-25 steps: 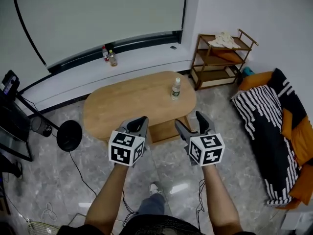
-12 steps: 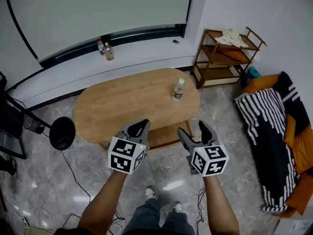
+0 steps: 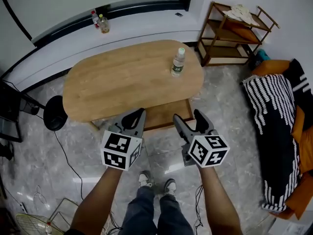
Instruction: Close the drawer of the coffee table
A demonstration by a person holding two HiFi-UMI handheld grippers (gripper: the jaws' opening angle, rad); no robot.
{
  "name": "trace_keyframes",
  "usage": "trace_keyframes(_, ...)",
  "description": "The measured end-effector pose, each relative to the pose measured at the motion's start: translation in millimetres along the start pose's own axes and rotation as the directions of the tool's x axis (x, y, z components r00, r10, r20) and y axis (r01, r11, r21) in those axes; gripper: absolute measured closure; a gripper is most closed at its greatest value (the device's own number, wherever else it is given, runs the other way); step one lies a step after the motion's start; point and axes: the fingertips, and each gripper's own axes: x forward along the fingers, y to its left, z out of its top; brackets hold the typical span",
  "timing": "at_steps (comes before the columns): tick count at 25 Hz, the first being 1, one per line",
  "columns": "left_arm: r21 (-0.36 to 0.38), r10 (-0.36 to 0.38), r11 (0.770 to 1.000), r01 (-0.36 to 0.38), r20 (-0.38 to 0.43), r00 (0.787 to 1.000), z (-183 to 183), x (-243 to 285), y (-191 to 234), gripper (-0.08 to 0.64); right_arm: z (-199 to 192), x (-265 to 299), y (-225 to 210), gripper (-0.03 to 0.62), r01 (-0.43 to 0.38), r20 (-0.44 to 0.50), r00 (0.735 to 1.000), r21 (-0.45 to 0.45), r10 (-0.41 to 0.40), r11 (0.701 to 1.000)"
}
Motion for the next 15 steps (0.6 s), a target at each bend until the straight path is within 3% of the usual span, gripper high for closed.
trace_keyframes(9,-0.067,0.063,0.996,-0.063,-0.005,0.998,-74.3,23.1,-29.6,0.552,-99.2,9.4,-34.5,0.23,-0.088,-0.027,0.995,0.155,0.093,0.984)
trace_keyframes(15,-0.089,0.106,0.99,-0.107,-0.017,0.994,-124.0,36.2,-29.6,0.554,-165.9,28.7,-53.8,0.23,-0.092,-0.036,0.994,0.271,0.106,0.958)
